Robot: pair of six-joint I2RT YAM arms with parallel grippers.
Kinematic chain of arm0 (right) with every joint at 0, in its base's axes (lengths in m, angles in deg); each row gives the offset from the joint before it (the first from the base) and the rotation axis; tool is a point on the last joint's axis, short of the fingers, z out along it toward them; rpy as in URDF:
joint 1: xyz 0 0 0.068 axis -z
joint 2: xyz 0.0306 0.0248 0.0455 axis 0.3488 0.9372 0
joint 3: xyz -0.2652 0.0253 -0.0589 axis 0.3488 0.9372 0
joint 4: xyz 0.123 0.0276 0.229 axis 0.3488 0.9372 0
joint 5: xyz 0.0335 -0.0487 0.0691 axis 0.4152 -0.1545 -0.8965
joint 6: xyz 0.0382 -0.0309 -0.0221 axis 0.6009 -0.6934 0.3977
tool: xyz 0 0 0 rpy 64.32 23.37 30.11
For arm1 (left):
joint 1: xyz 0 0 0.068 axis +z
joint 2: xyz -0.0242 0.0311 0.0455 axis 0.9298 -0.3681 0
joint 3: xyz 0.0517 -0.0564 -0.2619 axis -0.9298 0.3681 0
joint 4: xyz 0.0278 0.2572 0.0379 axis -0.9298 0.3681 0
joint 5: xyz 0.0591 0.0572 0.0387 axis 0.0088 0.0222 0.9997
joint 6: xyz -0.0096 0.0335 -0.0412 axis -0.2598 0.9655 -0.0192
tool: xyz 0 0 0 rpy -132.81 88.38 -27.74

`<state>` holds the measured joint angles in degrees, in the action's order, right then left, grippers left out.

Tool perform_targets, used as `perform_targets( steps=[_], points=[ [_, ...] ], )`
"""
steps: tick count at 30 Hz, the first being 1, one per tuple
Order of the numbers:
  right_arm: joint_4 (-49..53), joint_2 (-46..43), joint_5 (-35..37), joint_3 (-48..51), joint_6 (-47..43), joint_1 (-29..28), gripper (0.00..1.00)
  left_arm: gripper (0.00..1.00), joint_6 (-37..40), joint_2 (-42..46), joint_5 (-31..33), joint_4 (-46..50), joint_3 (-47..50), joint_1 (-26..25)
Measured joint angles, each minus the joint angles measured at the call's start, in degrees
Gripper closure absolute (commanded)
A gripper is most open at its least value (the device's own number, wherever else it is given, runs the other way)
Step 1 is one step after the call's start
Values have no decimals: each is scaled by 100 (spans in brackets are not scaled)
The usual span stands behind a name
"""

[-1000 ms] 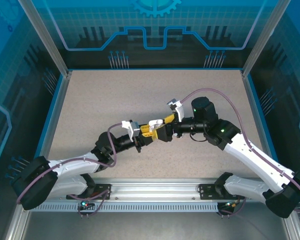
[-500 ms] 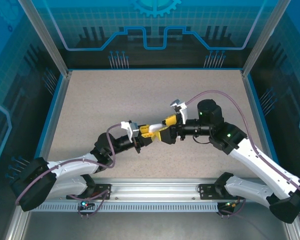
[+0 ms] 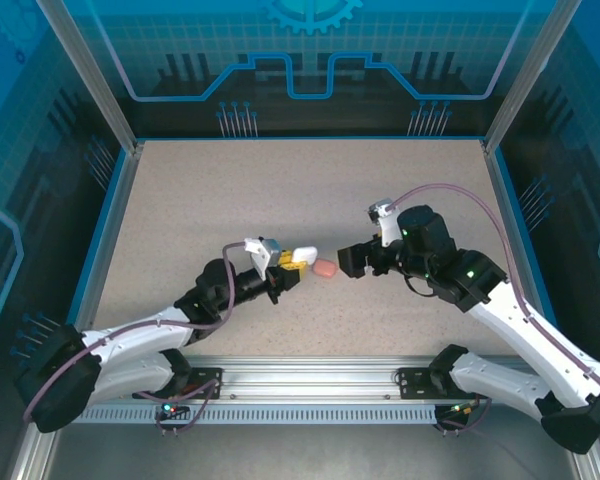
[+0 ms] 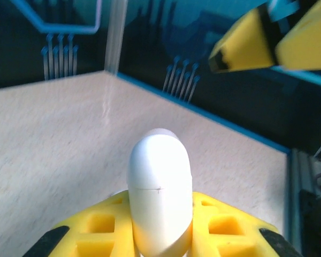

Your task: Insert the wireless bluetooth earbuds into the charging case

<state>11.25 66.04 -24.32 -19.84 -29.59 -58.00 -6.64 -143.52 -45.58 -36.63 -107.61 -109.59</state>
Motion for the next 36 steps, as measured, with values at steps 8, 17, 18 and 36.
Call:
perform_targets(
  steps=[8, 17, 18, 36],
  points=[
    [140, -332, 195, 431, 260, 389, 0, 100, -1104, -680, -356, 1410, -404, 1228],
    [153, -402, 61, 610, 341, 466, 0, 100, -1646, -1980, -1023, 2240, -1056, 1436],
    [155, -404, 42, 632, 343, 470, 0, 100, -1687, -2096, -1069, 2264, -1115, 1436],
    [289, -363, -273, 647, 315, 634, 0, 57, -1825, -3073, -984, 2310, -1344, 1440]
  ],
)
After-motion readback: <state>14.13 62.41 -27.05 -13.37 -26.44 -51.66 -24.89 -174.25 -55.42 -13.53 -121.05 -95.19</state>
